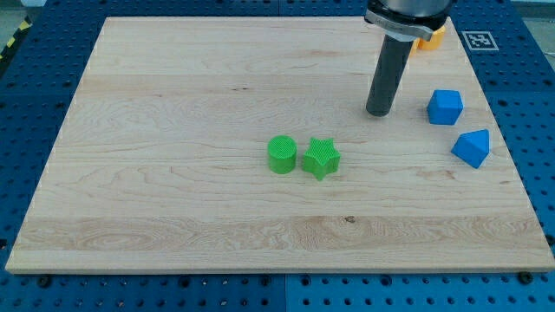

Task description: Point your arm to the left of the blue cube

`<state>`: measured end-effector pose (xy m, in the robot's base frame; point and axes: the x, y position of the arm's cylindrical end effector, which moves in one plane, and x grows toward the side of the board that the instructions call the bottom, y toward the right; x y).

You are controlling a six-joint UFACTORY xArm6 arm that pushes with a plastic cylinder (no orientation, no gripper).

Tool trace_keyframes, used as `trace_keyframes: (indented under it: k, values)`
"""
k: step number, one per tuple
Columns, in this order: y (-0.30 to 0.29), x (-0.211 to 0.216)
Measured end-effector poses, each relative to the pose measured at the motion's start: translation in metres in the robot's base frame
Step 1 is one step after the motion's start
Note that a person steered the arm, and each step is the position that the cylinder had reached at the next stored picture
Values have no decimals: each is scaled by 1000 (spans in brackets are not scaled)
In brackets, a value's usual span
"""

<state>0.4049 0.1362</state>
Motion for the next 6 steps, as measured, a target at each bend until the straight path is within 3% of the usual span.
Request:
trace_keyframes:
  k: [6]
  values:
    - [0,-5]
